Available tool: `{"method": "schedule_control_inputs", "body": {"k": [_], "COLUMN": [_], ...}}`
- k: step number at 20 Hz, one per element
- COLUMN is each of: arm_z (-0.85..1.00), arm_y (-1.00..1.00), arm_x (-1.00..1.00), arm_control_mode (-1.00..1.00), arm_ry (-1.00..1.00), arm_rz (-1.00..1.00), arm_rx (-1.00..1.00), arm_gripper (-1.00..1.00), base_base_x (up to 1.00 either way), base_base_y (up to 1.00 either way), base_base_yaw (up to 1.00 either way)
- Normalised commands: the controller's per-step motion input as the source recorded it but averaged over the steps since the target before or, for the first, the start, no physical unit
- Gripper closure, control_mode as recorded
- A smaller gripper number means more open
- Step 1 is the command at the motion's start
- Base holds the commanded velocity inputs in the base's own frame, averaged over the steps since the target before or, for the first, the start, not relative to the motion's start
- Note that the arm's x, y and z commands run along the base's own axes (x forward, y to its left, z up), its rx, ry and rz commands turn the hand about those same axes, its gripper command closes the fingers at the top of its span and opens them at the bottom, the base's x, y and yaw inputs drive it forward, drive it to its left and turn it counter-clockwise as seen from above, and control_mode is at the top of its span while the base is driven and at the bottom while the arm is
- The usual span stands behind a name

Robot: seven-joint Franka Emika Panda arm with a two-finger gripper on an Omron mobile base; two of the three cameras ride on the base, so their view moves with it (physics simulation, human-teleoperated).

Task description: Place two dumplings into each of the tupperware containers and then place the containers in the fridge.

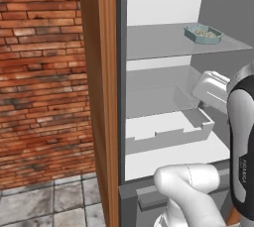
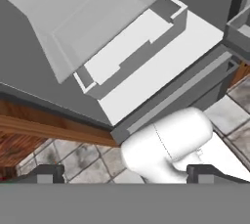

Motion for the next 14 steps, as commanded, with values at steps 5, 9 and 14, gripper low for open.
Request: {"method": "schedule_control_inputs", "body": {"k": [5, 9, 14], "arm_z": [-0.04, -0.34, -0.22], "arm_y": [-0.01, 0.0, -0.14], "arm_x": [-0.22, 0.0, -0.03], "arm_control_mode": [-1.0, -1.0, -1.0], "arm_ry": [0.0, 0.01, 0.0], "arm_rz": [0.19, 0.19, 0.11], "arm_rx": [-0.06, -0.17, -0.19], "arm_gripper": [-1.0, -1.0, -1.0], "base_base_x": [0.0, 0.0, 0.0], "base_base_y": [0.0, 0.0, 0.0], "base_base_yaw": [0.0, 0.0, 0.0]}}
